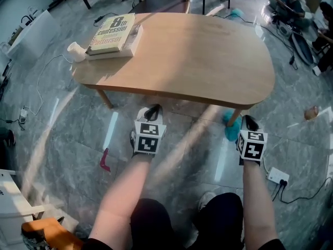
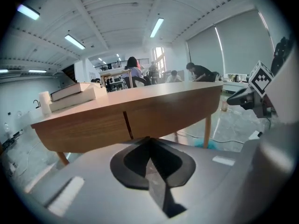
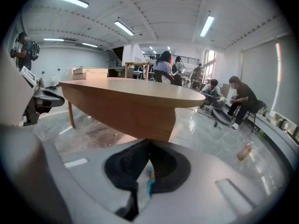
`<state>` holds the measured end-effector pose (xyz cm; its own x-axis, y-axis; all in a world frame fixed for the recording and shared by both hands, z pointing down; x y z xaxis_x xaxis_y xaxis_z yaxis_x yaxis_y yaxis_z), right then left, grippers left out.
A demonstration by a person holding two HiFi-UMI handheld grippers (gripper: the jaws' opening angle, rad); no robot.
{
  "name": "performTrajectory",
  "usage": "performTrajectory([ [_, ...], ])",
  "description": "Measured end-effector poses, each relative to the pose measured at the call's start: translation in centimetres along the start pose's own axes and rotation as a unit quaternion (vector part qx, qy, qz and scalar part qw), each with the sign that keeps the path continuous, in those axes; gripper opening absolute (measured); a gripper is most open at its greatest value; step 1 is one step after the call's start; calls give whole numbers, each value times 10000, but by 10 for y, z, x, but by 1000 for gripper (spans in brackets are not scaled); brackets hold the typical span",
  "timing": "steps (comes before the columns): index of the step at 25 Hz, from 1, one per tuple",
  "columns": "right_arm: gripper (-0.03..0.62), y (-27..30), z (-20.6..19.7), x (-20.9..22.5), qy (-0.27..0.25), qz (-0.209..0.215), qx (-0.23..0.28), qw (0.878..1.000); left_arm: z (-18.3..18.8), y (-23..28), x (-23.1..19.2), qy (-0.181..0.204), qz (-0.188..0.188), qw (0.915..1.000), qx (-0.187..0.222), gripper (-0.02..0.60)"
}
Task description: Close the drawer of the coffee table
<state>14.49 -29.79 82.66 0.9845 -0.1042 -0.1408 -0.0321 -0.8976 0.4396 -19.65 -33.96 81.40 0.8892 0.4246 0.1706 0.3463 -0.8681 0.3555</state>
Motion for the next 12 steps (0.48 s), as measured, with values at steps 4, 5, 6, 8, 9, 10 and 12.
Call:
performTrajectory([
  [4,2,-46,23,-27,301,692,-479,9960,27,-49,22,-159,-329,9987,-348,6],
  [5,2,-62,31,-33,403,872,-636,9933,36,-67,30,-188,-439,9977,-488,6],
  [6,2,-78,43,-39,483,1039,-763,9905,46,-85,36,-207,-537,9964,-621,6],
  [8,2,-108,72,-45,573,1297,-927,9855,74,-118,46,-224,-668,9944,-782,6],
  [9,2,-123,87,-46,578,1383,-990,9837,94,-133,50,-235,-719,9940,-793,6],
  [10,2,-137,103,-47,572,1459,-1051,9820,115,-148,54,-259,-773,9936,-785,6],
  [12,2,-166,134,-51,590,1624,-1158,9781,156,-178,59,-359,-887,9922,-797,6],
])
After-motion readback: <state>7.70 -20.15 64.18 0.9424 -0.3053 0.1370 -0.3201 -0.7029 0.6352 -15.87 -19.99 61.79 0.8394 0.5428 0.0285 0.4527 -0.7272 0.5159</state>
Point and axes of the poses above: the fingertips, and each gripper's own axes: y forward along the fingers, x to its right, z out of its top, the point moved 1 cm from there along -y, backward along the fingers, and after that the axes turned 9 degrees about x, right-handed, at the moved point
